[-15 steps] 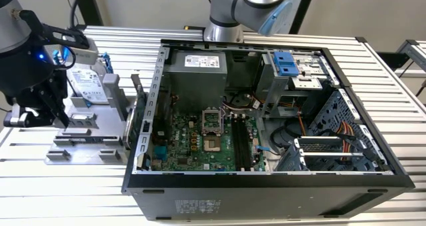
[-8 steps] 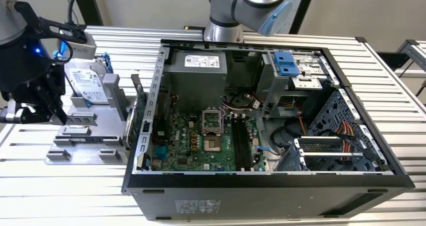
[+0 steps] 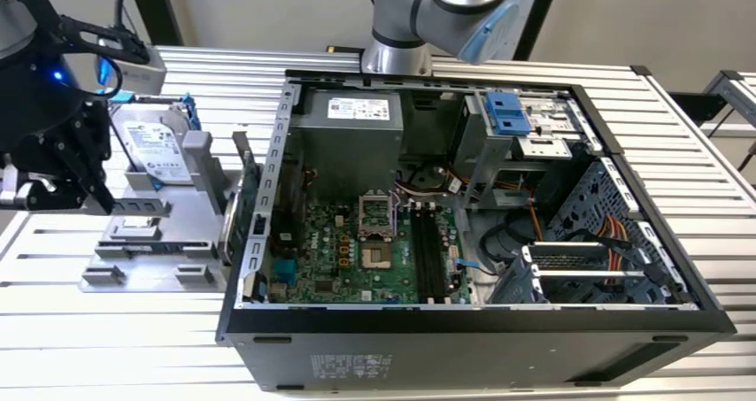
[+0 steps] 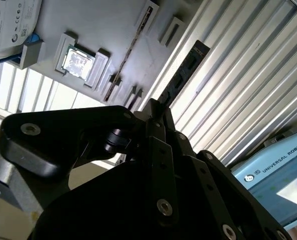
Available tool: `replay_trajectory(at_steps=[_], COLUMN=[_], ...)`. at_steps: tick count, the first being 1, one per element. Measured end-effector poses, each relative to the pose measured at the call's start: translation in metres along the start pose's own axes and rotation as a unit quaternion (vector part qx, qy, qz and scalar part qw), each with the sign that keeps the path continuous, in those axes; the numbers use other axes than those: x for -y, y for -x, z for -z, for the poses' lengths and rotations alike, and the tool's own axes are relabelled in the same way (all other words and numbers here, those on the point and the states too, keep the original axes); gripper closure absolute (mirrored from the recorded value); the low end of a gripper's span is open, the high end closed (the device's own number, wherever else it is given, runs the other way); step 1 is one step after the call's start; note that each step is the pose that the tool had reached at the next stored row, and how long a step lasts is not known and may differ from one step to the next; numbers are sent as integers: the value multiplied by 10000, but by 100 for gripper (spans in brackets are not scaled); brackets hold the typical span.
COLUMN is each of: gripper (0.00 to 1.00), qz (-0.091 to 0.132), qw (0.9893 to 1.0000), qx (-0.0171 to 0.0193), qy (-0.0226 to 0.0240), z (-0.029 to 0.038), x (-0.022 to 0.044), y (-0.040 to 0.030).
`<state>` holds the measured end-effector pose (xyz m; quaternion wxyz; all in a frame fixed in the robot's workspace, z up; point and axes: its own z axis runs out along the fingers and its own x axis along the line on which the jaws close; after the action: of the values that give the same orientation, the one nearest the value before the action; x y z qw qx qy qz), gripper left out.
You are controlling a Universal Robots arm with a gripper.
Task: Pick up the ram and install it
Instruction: 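Pick up the ram and move it above insertion slot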
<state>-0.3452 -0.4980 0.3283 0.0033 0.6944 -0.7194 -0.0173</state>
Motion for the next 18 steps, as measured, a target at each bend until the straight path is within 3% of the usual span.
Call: replay_trajectory(at_steps=[18], gripper=[100], qz=[29], qw=[10000], qx=[5], qy=[0], z=[228], x=[-8], y=[37])
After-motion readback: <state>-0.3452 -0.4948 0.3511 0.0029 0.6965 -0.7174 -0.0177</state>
